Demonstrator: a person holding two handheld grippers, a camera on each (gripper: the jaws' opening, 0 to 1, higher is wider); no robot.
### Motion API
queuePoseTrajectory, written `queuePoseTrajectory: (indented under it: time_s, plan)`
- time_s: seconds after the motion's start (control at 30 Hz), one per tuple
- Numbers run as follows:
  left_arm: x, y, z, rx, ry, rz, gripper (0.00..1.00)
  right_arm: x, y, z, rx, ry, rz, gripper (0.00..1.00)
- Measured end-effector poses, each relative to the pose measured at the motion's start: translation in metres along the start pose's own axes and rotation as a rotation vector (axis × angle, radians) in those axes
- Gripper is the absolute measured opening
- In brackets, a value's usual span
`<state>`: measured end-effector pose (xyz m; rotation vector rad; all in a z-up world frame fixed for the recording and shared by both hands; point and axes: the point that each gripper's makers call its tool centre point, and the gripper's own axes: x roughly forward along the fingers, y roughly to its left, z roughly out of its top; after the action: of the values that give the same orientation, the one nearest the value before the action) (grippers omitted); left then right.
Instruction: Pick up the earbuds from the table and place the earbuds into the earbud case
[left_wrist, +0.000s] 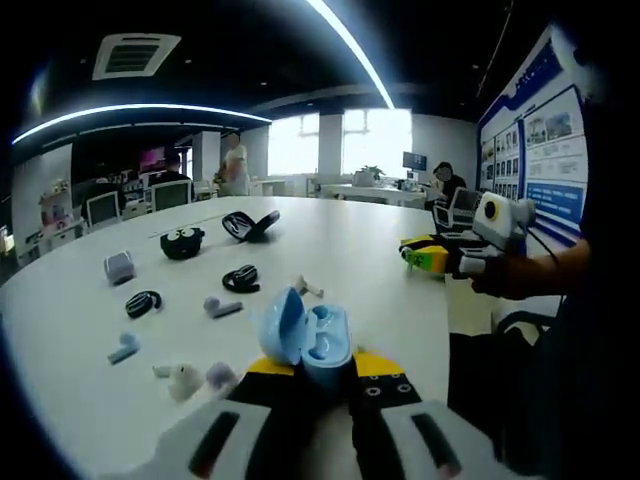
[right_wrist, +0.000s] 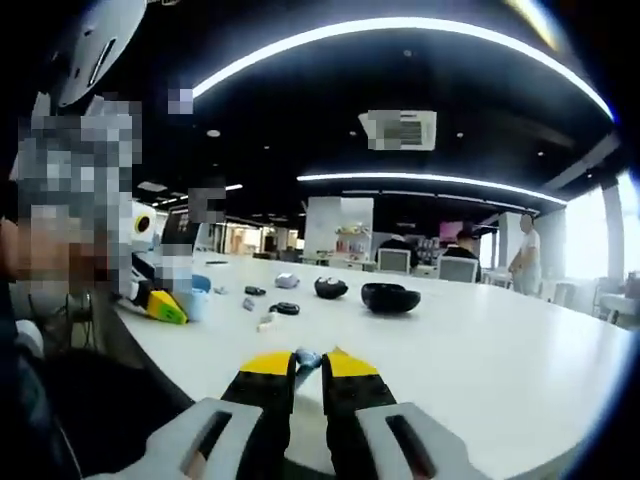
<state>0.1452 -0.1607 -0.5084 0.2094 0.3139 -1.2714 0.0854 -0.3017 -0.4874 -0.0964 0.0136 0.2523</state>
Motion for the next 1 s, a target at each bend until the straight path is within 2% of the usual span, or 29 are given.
queuePoseTrajectory:
  time_s: [0.17, 0.3, 0.4, 0.43, 0.53, 0.7, 0.87, 1.0]
  plan:
    - [0.000, -0.001, 0.000, 0.002, 0.001, 0.001, 0.19, 0.008, 0.006, 0.006, -0.008, 0.005, 0.020, 0.10]
    - [-0.001, -0.001, 0.000, 0.002, 0.001, 0.000, 0.19, 0.031, 0.016, 0.020, -0.041, 0.023, 0.058, 0.10]
    - [-0.001, -0.002, 0.000, 0.000, 0.000, 0.001, 0.19, 0.043, 0.023, 0.013, 0.044, 0.116, 0.092, 0.10]
    - [-0.001, -0.002, 0.000, -0.001, -0.001, 0.000, 0.19, 0.048, 0.024, 0.006, 0.133, 0.181, 0.103, 0.10]
    - [-0.001, -0.002, 0.000, 0.000, -0.001, 0.000, 0.19, 0.054, 0.019, -0.003, 0.283, 0.245, 0.085, 0.10]
    - [0.000, -0.003, 0.000, 0.001, -0.003, -0.005, 0.19, 0.051, 0.012, -0.007, 0.348, 0.281, 0.063, 0.11]
    - [0.000, -0.003, 0.000, 0.001, -0.006, -0.008, 0.19, 0.049, 0.010, -0.010, 0.389, 0.295, 0.050, 0.19]
    - [-0.001, -0.003, 0.000, 0.002, -0.007, -0.009, 0.19, 0.044, 0.010, -0.006, 0.395, 0.292, 0.074, 0.20]
